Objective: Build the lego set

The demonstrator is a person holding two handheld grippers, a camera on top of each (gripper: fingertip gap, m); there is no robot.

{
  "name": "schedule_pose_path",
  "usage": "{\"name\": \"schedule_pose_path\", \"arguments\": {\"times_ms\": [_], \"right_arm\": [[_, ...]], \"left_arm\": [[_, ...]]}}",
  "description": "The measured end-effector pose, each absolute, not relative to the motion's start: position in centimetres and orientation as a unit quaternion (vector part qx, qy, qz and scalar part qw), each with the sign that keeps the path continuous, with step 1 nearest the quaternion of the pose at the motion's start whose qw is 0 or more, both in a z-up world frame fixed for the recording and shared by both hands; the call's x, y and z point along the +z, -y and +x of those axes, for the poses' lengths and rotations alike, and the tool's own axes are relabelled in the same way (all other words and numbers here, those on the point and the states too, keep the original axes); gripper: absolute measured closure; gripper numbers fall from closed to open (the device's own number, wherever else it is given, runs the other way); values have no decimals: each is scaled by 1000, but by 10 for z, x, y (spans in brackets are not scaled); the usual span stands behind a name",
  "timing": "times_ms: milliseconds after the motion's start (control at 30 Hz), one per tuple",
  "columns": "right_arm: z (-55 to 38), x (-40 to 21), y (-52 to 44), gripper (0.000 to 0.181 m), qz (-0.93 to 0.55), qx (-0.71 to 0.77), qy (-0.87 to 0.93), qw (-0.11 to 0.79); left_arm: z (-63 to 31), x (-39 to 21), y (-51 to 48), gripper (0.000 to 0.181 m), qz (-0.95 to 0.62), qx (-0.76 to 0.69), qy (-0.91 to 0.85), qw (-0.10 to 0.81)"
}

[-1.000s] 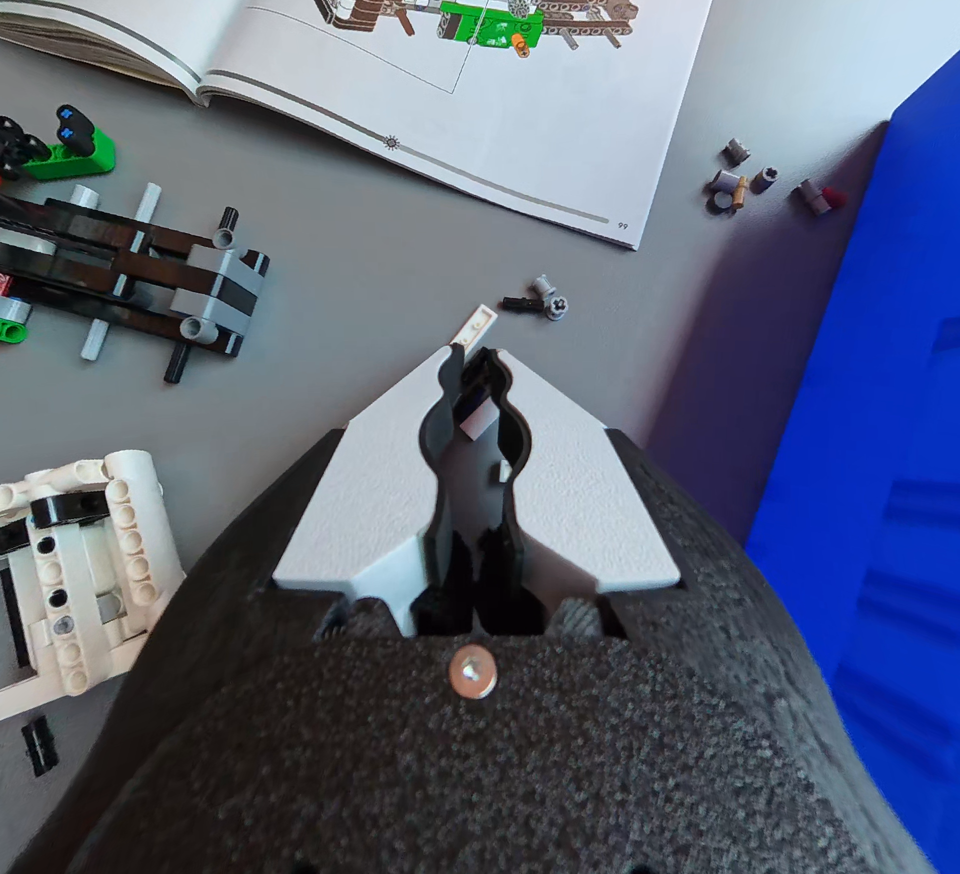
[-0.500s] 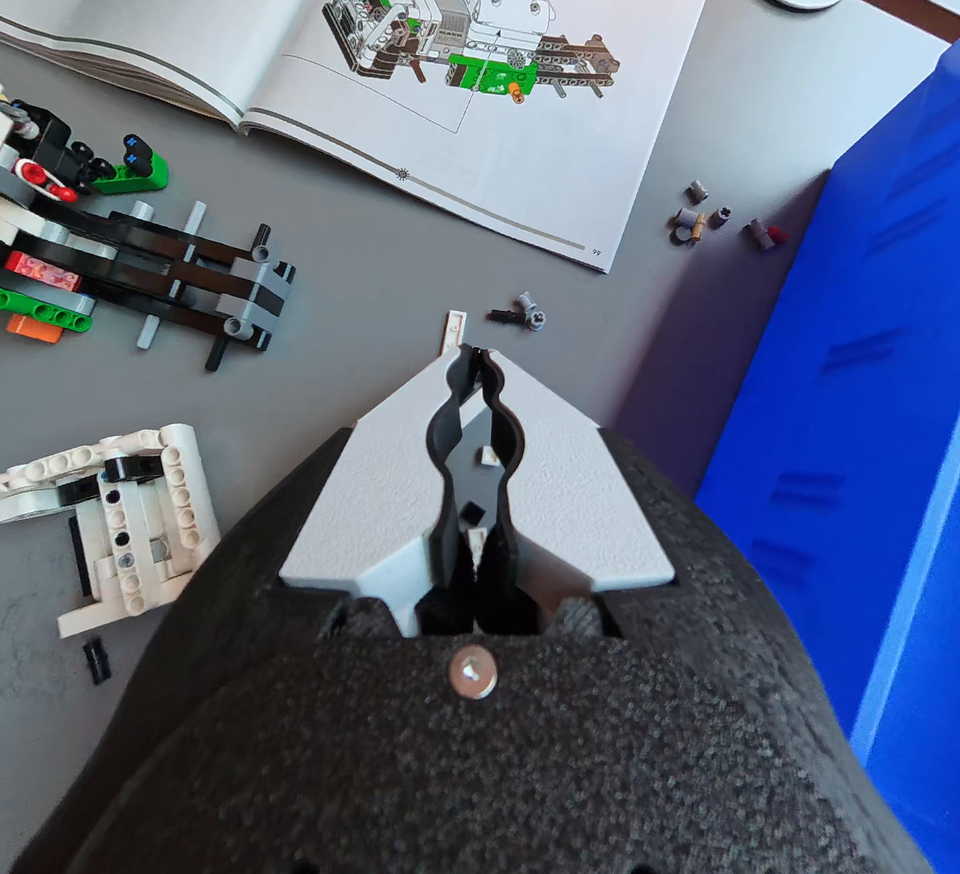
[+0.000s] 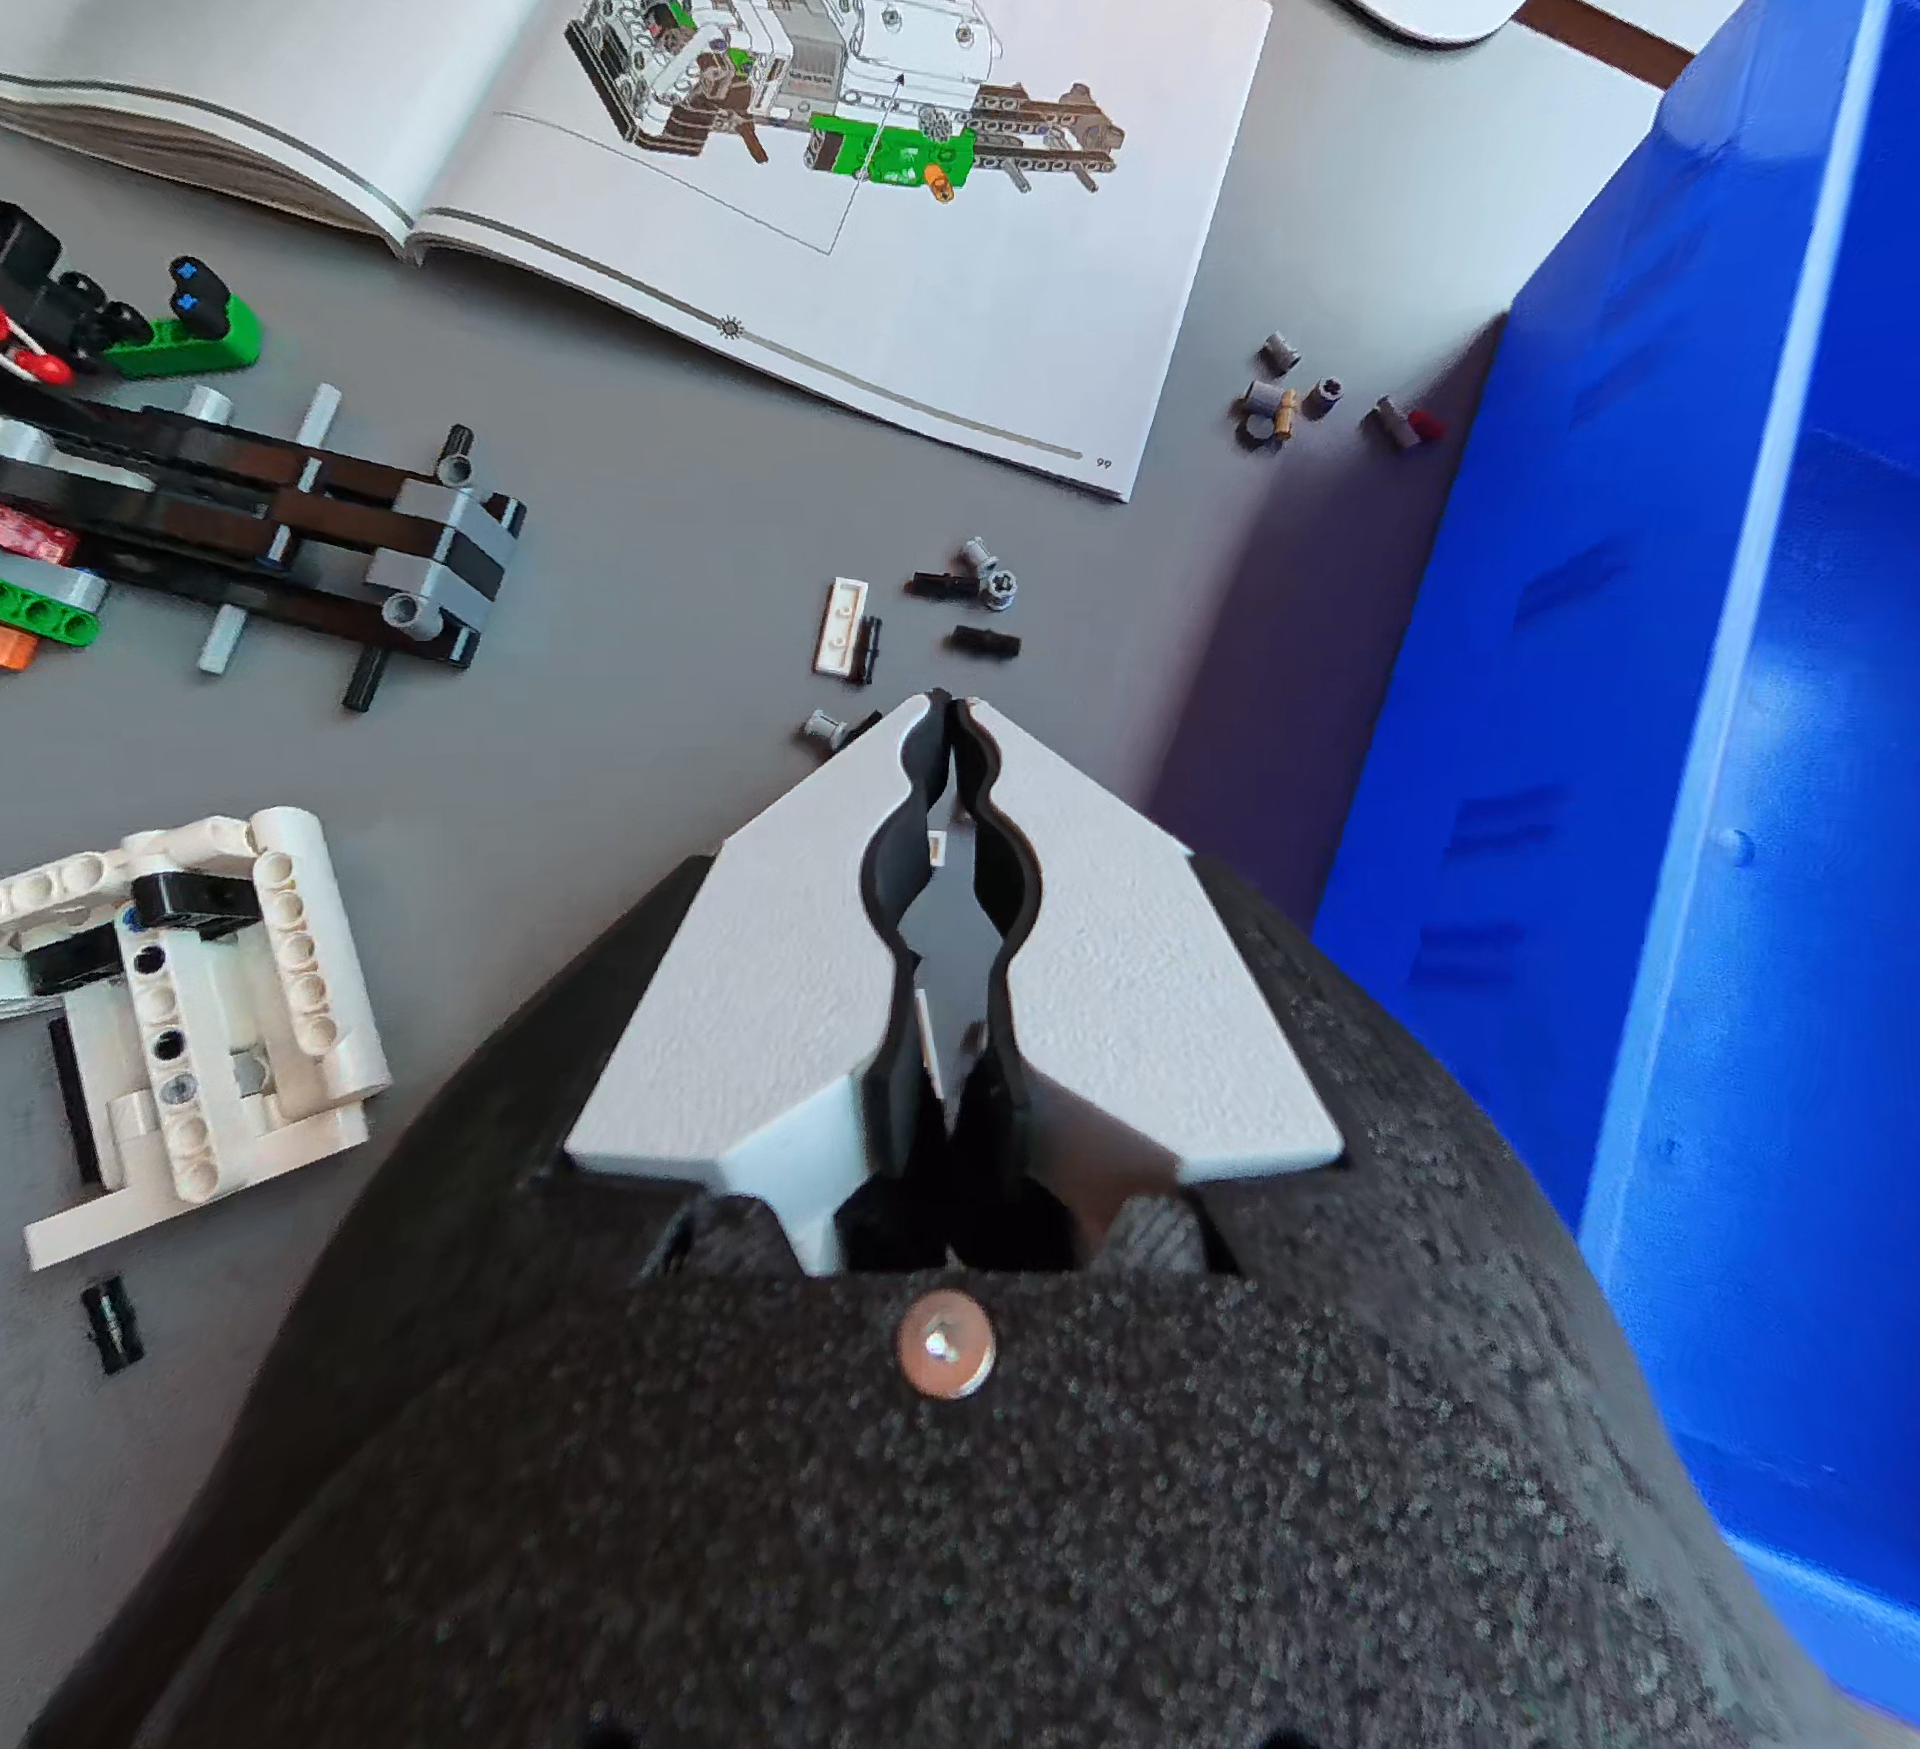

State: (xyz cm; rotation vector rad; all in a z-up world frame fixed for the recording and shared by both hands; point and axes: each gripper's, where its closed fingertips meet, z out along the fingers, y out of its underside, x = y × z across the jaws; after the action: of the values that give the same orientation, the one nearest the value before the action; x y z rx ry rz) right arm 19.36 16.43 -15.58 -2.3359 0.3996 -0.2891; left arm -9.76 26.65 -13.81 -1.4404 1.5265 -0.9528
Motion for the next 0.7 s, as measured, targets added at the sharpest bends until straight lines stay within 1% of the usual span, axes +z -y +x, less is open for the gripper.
{"name": "schedule_pose_path", "arguments": {"times_ms": [33,267,467,533,567,700], "right_arm": [[197,-159,-164,175,-910,-113,-159,366],[217,-178,-189,163,-896,-95,-215,376],[219,-192,-193,162,-906,-73,-212,358],[220,-192,-193,166,-907,-84,-205,359],[221,-192,-192,174,-908,-90,-202,356],[215,-191,-189,177,-913,-87,-189,351]], "left_arm": [[-97,-138,-266,139,-570,-380,-605,405],[-96,-137,-263,139,-561,-377,-614,407],[-100,-138,-268,139,-568,-372,-608,411],[-100,-139,-270,139,-570,-374,-607,408],[-100,-139,-270,139,-571,-375,-606,407],[-99,-138,-269,139,-570,-377,-605,408]]}}
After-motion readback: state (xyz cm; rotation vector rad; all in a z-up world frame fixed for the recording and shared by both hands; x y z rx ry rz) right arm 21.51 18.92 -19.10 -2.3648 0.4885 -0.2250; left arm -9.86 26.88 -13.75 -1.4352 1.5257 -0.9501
